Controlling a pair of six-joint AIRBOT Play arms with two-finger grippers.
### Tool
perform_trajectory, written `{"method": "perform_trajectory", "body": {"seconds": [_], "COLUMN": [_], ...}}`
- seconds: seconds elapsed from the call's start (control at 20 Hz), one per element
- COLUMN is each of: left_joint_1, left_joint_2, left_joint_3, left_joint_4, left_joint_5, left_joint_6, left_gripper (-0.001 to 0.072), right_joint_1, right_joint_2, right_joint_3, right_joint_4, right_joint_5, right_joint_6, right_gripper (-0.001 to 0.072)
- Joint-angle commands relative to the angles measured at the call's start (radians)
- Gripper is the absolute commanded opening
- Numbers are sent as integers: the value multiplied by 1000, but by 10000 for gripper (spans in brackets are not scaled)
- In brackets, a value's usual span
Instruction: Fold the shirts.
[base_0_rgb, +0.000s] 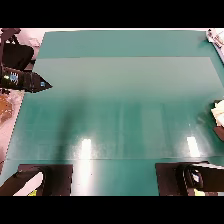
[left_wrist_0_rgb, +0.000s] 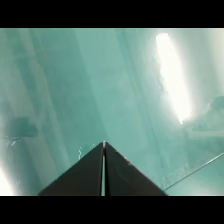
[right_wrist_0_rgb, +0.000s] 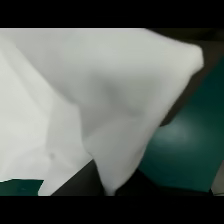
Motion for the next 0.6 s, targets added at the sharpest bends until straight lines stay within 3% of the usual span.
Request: {"method": "perform_trajectory", "body": {"seconds": [0.0,0.05,0.1,0.15,0.2,0.3,0.55], "left_joint_1": [0,0,0,0,0,0,0], "left_joint_2": [-1,-1,-1,-1,-1,-1,-1], "left_joint_3": [0,0,0,0,0,0,0], "left_joint_4": [0,0,0,0,0,-1,-5], "left_joint_5": [36,40,40,40,40,36,31], "left_joint_6": [4,4,4,3,3,3,6], "left_gripper": [21,21,21,21,21,21,21], "right_joint_1": [-53,-64,-70,-72,-71,-65,47], "right_joint_2": [21,21,25,28,28,28,27], "right_joint_3": [-69,-69,-69,-69,-68,-58,231], "right_joint_4": [-29,-19,-19,-19,-19,3,80], "right_joint_5": [3,-3,-14,-24,-27,-35,-132], "right_joint_6": [19,19,27,31,38,52,51], "right_gripper": [22,82,322,611,674,708,681]}}
